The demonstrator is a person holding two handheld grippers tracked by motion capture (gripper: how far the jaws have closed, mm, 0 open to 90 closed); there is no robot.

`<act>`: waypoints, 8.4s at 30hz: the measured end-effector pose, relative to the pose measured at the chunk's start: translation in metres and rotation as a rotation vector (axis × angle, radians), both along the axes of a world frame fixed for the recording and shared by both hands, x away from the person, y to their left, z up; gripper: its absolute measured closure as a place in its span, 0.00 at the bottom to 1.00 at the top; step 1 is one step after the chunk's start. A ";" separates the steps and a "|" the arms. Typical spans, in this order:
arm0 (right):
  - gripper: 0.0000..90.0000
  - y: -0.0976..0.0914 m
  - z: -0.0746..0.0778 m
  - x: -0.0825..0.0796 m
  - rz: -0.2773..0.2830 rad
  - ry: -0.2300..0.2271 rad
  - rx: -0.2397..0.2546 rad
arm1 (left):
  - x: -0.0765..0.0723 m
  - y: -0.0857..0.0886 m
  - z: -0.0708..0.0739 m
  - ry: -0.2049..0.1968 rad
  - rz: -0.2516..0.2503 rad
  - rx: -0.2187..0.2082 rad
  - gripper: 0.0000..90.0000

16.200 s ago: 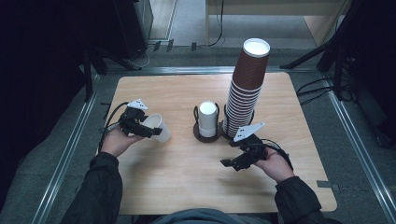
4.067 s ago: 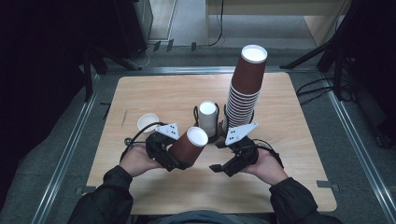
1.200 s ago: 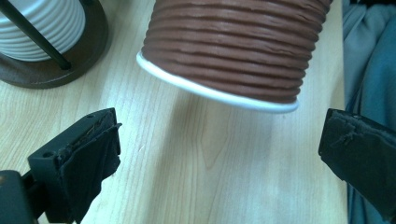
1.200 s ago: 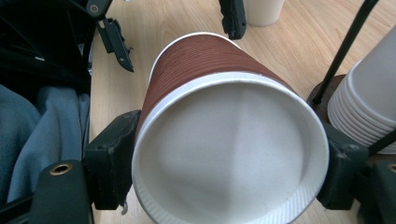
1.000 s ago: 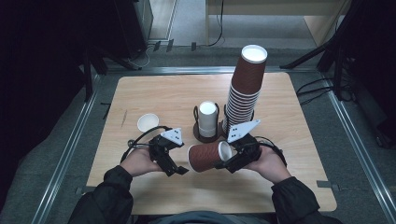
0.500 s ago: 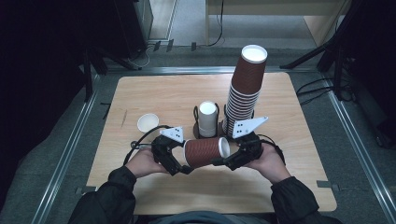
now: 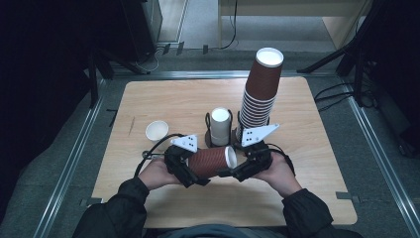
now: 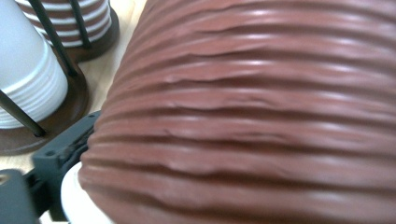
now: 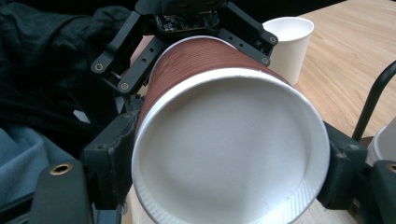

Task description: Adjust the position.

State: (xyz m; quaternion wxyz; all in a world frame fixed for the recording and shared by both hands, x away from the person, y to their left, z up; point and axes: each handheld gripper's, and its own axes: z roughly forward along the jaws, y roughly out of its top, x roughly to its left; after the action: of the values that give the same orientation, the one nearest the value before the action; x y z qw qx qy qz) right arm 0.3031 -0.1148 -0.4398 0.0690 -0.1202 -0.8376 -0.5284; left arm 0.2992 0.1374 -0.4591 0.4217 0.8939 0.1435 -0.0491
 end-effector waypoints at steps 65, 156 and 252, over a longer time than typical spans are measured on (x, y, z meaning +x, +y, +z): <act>0.16 -0.002 -0.032 0.016 -0.027 -0.097 -0.354 | 0.041 -0.017 0.003 -0.007 -0.080 0.460 0.08; 0.22 0.001 -0.019 0.006 0.034 -0.187 -0.225 | 0.021 -0.002 0.008 0.081 0.027 -0.056 0.00; 0.23 0.028 -0.042 0.004 0.047 -0.113 -0.347 | 0.011 -0.032 0.018 -0.073 -0.015 0.292 0.05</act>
State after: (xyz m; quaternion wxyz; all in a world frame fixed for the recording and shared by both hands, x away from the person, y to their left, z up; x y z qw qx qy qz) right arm 0.3071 -0.0865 -0.4818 0.0122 -0.0808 -0.9213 -0.3801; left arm 0.3107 0.1057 -0.4408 0.2916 0.9481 0.1269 0.0017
